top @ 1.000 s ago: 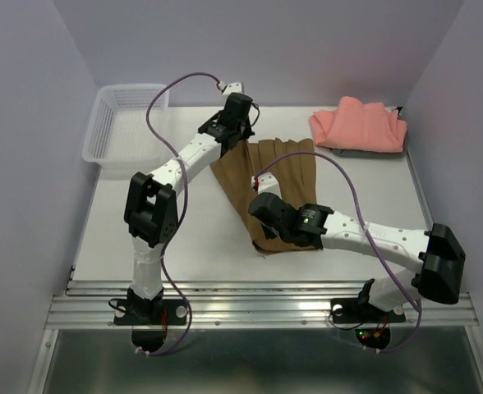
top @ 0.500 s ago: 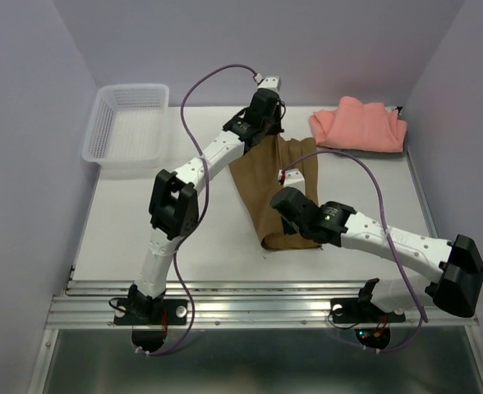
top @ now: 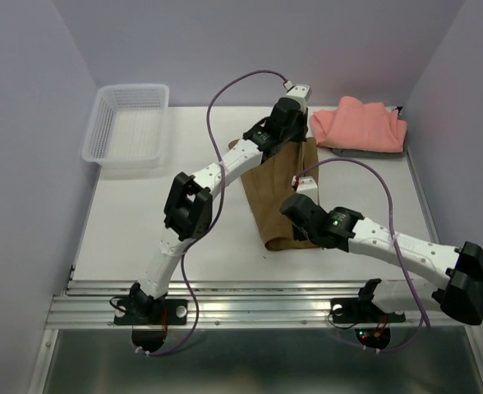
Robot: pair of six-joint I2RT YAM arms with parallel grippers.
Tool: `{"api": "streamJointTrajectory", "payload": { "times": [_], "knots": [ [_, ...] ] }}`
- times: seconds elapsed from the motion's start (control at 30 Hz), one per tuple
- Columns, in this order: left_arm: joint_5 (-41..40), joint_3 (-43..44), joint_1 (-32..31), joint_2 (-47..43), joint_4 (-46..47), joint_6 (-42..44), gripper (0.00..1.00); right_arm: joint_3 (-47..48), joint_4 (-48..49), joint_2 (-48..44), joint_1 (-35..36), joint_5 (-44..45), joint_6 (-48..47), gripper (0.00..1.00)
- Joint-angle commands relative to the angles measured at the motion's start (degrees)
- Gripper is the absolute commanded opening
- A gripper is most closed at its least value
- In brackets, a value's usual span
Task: Fold and stack the skirts
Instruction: Fold the skirt
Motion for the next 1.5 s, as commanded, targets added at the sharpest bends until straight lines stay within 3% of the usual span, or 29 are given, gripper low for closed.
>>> {"api": "streamJointTrajectory", "payload": {
  "times": [0.0,0.33,0.87,1.17,1.37,1.47],
  "knots": [
    [-0.22,4.28,0.01,1.07,8.61,2.6,0.0,-1.56,-3.32,-1.58,-0.25,-2.15,2.26,0.01],
    [1.19,6.83,-0.96,7.41,11.25,1.47,0.0,-5.33,-3.41,-2.9,-3.5,-2.41,2.0,0.01],
    [1.36,3.76,-2.19,10.75,19.59,-0.21,0.0,-6.39,3.53,3.17,-12.89,-2.41,-0.37,0.01],
    [0.75,-2.83,-2.19,10.23,18.55,-0.65,0.0,-6.13,10.91,11.69,-13.43,-10.41,-5.38,0.01],
    [-1.44,-17.91,-1.84,4.35,19.33,-2.31,0.0,-8.06,16.62,13.19,-12.74,-21.73,-9.6,0.01],
    [-3.73,-24.0,-1.49,-0.22,21.09,-2.76,0.0,-8.33,17.33,13.28,-9.93,-22.89,-9.95,0.01]
  ]
}}
